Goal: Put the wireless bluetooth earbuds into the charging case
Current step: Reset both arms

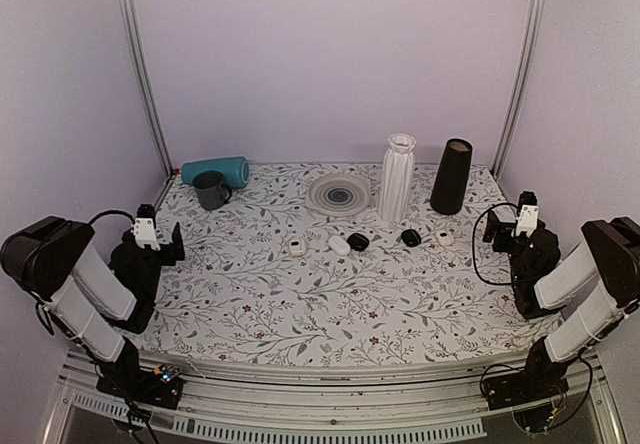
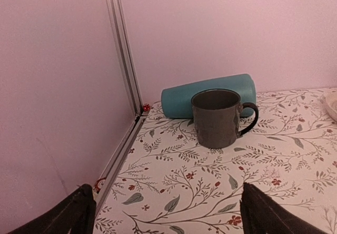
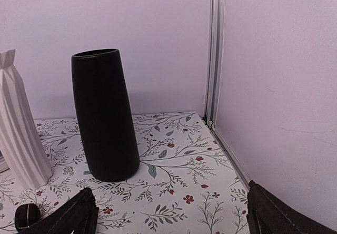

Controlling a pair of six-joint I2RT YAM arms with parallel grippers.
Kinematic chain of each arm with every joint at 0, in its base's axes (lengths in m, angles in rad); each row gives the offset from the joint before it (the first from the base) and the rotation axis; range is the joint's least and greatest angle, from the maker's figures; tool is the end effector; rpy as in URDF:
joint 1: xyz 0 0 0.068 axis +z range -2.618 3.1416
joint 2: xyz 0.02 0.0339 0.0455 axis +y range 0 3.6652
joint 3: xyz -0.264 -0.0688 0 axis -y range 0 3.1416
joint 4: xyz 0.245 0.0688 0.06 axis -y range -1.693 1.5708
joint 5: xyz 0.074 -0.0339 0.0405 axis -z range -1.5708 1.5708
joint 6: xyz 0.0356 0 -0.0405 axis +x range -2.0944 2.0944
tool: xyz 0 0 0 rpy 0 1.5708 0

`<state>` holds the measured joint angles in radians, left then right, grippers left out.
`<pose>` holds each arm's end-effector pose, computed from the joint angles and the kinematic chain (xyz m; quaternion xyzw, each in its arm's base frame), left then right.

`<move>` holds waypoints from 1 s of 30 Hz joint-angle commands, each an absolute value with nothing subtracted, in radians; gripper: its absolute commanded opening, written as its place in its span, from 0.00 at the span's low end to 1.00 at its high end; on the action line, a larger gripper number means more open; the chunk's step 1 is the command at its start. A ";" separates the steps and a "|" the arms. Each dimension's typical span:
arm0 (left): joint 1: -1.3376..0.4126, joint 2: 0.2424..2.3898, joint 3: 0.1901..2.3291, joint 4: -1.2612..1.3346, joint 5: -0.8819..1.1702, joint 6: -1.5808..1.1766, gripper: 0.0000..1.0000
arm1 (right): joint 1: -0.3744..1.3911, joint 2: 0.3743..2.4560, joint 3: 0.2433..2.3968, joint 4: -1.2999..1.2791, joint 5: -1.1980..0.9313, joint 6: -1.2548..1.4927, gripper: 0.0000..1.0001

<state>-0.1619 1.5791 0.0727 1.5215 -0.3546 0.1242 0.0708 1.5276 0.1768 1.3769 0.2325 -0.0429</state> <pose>0.2045 -0.0209 0.1385 -0.0259 0.7016 0.1105 0.7035 0.2292 0.0080 0.1541 0.0436 0.6967 -0.0710 0.7125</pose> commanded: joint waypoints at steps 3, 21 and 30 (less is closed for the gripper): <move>-0.116 1.563 0.127 1.547 -0.207 0.125 0.96 | 0.065 1.539 0.193 1.388 0.245 -0.035 0.99; -0.103 1.568 0.187 1.455 -0.265 0.088 0.96 | 0.065 1.539 0.198 1.382 0.244 -0.037 0.99; -0.102 1.569 0.186 1.454 -0.265 0.089 0.96 | 0.066 1.539 0.198 1.382 0.243 -0.037 0.99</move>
<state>-0.1135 1.5753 0.1749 1.4574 -0.2661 0.0963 0.0708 1.5280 0.1787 1.3762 0.2325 -0.0425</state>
